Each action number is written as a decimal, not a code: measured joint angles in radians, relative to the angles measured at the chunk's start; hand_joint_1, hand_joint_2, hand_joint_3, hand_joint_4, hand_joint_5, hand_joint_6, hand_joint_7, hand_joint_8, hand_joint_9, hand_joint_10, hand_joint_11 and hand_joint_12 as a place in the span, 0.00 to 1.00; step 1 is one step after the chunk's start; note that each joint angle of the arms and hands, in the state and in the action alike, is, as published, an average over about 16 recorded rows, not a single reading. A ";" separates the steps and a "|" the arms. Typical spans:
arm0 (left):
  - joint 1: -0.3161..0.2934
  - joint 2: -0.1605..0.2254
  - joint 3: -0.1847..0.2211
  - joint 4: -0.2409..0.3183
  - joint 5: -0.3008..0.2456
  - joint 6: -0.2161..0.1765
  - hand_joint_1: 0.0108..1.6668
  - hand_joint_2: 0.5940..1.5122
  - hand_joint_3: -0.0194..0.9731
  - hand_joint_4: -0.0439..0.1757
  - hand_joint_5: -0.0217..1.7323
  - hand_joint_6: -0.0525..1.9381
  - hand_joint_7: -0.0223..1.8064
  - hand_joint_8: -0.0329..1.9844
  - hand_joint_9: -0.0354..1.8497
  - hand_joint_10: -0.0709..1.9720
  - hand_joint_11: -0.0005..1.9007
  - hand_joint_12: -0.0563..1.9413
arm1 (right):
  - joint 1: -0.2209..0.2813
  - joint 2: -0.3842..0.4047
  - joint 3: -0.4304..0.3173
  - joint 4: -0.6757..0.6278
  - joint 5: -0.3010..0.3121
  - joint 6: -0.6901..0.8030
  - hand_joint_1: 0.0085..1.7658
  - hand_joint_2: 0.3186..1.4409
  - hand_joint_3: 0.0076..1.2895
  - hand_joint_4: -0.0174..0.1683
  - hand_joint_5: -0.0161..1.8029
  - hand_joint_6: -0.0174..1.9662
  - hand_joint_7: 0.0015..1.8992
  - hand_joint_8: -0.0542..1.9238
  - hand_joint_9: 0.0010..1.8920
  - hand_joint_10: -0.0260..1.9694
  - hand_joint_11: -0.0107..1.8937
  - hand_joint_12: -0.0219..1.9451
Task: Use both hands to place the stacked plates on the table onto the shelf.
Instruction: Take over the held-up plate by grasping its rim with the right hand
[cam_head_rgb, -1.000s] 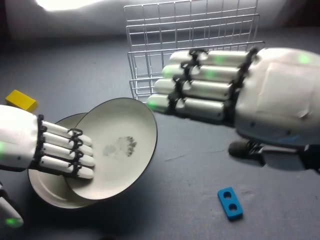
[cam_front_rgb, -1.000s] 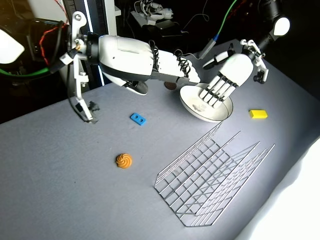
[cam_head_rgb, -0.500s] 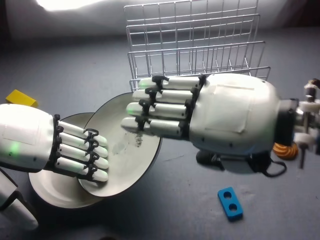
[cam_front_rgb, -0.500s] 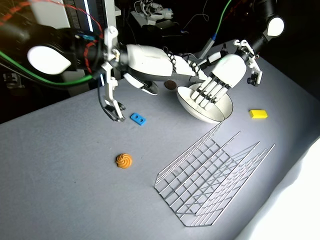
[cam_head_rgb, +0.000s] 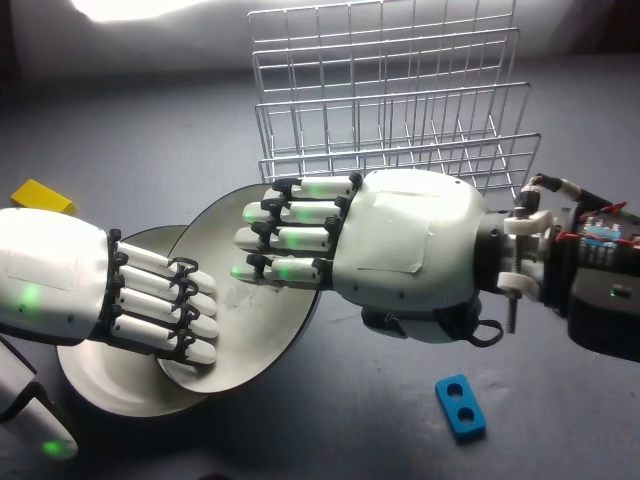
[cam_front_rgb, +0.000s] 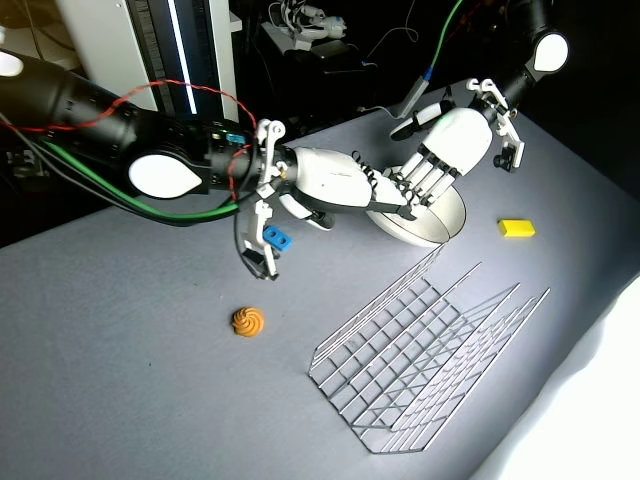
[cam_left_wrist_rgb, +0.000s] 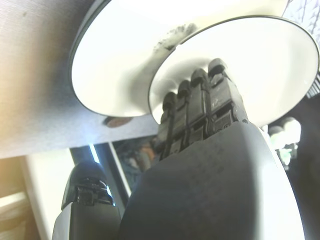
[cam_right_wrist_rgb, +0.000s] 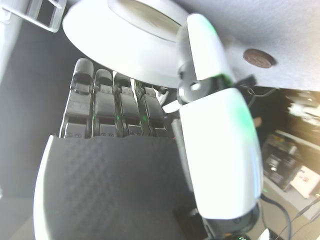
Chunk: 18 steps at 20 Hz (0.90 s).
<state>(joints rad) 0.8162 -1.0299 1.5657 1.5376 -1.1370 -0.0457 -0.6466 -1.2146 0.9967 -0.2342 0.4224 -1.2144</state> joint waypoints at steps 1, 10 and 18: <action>0.000 0.000 0.000 0.000 0.000 0.000 0.00 0.58 0.04 0.21 0.06 0.03 0.05 0.03 0.05 0.04 0.01 0.03 | 0.000 -0.016 0.013 0.000 -0.001 -0.003 0.67 0.73 0.01 0.09 0.10 0.02 0.04 0.03 0.03 0.02 0.02 0.19; -0.002 0.000 -0.001 0.001 0.000 0.000 0.00 0.58 0.03 0.21 0.06 0.03 0.05 0.03 0.05 0.04 0.01 0.03 | 0.000 -0.123 0.106 -0.001 0.010 -0.019 0.65 0.75 0.01 0.09 0.21 0.02 0.17 0.03 0.16 0.03 0.04 0.45; -0.005 0.000 0.001 0.002 -0.001 -0.001 0.00 0.58 0.04 0.21 0.07 0.04 0.06 0.02 0.06 0.04 0.01 0.03 | 0.003 -0.165 0.141 -0.007 0.051 -0.022 0.63 0.70 0.01 0.11 0.36 0.17 0.36 0.12 0.39 0.04 0.21 0.63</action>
<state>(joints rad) 0.8109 -1.0299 1.5666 1.5399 -1.1376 -0.0463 -0.6437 -1.3797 1.1380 -0.2411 0.4730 -1.2360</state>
